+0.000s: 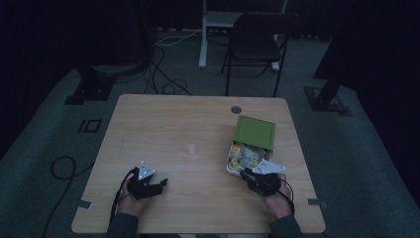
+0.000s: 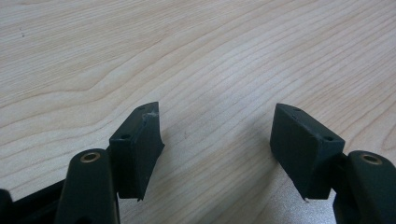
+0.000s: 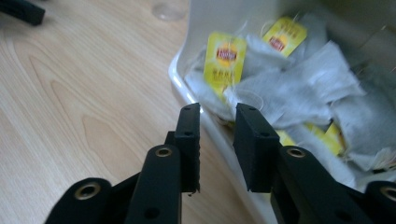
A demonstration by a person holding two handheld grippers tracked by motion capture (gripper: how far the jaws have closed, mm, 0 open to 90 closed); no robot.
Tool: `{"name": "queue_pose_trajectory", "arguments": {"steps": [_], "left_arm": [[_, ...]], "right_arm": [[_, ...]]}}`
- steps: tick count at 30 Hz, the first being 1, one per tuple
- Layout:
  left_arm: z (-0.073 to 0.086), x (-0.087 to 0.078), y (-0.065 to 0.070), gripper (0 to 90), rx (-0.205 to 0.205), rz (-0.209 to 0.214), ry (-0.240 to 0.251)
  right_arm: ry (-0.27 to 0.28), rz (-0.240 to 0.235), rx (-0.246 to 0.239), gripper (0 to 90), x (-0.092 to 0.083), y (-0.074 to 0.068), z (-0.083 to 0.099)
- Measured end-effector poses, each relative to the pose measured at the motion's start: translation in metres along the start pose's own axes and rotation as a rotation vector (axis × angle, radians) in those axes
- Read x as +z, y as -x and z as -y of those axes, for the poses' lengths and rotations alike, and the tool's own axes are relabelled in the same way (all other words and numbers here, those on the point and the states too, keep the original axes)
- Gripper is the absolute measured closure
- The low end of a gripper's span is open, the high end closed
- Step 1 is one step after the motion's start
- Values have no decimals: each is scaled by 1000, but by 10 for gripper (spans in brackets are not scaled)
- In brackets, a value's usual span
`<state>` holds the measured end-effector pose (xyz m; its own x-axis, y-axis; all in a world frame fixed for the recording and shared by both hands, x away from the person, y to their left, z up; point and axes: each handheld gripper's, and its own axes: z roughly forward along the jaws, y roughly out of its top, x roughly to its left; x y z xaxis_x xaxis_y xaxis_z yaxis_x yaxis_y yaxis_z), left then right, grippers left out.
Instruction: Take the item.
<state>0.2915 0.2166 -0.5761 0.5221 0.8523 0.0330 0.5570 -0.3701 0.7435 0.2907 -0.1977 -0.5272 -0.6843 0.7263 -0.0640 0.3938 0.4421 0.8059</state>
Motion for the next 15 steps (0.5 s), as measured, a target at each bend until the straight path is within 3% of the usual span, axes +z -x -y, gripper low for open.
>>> {"name": "queue_pose_trajectory", "arguments": {"steps": [6, 7, 8, 10, 15], "left_arm": [[0, 0, 0, 348, 0, 0, 1], [0, 0, 0, 348, 1, 0, 1], [0, 0, 0, 348, 0, 0, 0], [0, 0, 0, 347, 0, 0, 0], [0, 0, 0, 348, 0, 0, 0]], "right_arm": [[37, 37, -3, 713, -3, 0, -7], [36, 72, -12, 711, -2, -1, -9], [36, 72, -12, 711, -2, -1, -9], [27, 110, -21, 662, 2, -2, -9], [10, 137, -13, 613, 8, -1, -8]]}}
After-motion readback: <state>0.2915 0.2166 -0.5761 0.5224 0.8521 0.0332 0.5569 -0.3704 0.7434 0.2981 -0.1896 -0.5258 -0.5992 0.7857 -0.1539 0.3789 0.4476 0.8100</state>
